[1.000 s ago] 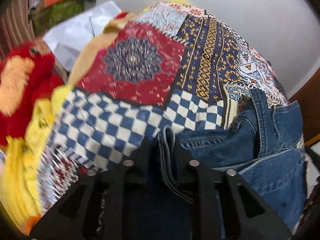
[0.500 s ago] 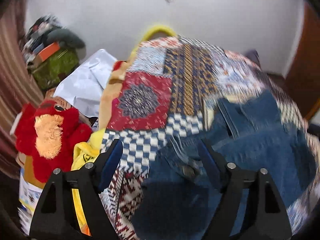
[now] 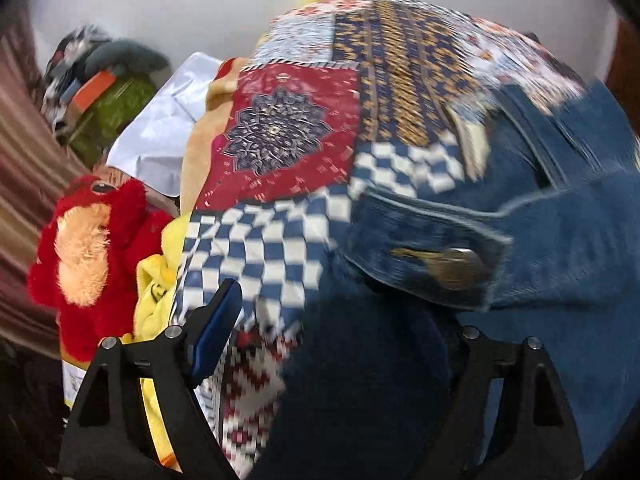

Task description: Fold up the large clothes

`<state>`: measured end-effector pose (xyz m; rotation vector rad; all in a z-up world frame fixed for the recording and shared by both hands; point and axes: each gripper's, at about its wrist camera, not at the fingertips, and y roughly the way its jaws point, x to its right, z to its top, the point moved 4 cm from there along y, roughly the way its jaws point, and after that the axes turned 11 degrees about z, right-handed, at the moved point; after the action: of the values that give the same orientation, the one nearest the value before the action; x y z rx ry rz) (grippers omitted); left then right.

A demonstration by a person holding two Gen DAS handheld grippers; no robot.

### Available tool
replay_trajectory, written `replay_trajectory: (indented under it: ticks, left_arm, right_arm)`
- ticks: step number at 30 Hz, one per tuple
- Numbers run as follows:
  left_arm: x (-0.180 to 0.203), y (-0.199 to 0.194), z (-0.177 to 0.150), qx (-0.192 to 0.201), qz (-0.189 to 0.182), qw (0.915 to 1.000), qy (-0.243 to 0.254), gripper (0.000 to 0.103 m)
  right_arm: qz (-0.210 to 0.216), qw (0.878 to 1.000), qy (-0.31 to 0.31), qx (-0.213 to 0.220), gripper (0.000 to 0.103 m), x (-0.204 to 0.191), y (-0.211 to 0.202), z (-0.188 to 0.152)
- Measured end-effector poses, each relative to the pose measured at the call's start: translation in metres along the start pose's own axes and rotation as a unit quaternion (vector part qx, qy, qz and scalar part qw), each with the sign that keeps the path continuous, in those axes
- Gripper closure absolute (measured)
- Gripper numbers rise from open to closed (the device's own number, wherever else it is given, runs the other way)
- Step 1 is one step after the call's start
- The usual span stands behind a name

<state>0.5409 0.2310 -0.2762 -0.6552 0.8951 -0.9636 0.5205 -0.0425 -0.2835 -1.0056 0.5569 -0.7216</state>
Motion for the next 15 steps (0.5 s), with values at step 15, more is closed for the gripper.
replay_trajectory:
  ticks: [15]
  left_arm:
    - [-0.043, 0.005, -0.011, -0.001, 0.038, 0.9988, -0.032, 0.002]
  right_arm:
    - [-0.164, 0.986, -0.025, -0.026, 0.095, 0.054, -0.005, -0.032]
